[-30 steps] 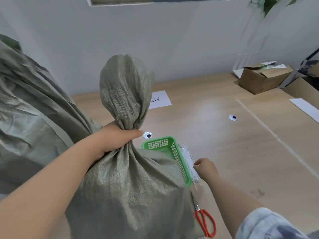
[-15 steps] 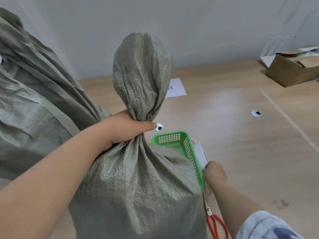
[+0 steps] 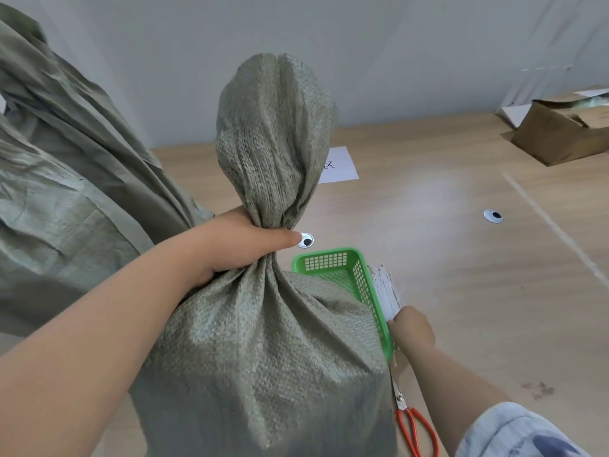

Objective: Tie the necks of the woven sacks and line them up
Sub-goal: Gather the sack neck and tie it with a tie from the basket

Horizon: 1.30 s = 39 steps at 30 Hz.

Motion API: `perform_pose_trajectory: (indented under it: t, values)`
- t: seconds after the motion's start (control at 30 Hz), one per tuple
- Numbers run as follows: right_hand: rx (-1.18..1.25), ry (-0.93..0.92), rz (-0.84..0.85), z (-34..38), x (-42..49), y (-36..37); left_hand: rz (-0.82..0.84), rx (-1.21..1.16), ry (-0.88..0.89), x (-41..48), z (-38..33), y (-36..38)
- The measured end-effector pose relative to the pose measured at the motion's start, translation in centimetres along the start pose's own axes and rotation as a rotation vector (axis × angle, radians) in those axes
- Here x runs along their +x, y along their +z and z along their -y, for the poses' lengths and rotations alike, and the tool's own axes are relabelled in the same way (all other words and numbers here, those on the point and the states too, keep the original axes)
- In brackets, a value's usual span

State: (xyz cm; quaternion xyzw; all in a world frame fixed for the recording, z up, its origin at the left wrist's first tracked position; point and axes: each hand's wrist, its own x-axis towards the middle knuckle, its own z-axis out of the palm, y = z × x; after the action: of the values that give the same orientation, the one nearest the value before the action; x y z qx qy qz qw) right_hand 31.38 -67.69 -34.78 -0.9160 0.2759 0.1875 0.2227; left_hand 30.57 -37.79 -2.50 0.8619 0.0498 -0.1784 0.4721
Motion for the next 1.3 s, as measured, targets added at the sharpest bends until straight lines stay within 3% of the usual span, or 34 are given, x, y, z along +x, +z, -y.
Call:
perform_pose_trajectory:
  t: [0.37,0.77,1.1,1.3]
  values:
    - [0.071,0.054,-0.008,0.1,-1.8,-2.6,0.003,-0.01,0.012,-0.4,1.1,-0.8]
    - [-0.02,0.072,-0.152,-0.8,-7.1,-8.8,0.045,-0.026,0.067,-2.6,1.5,-1.2]
    - [-0.015,-0.038,-0.218,-1.0,-15.4,-11.7,0.08,-0.058,0.219,-6.0,2.4,-2.2]
    - [0.225,-0.168,-0.337,2.6,-21.5,-14.6,0.008,-0.053,0.3,-7.9,3.4,-2.5]
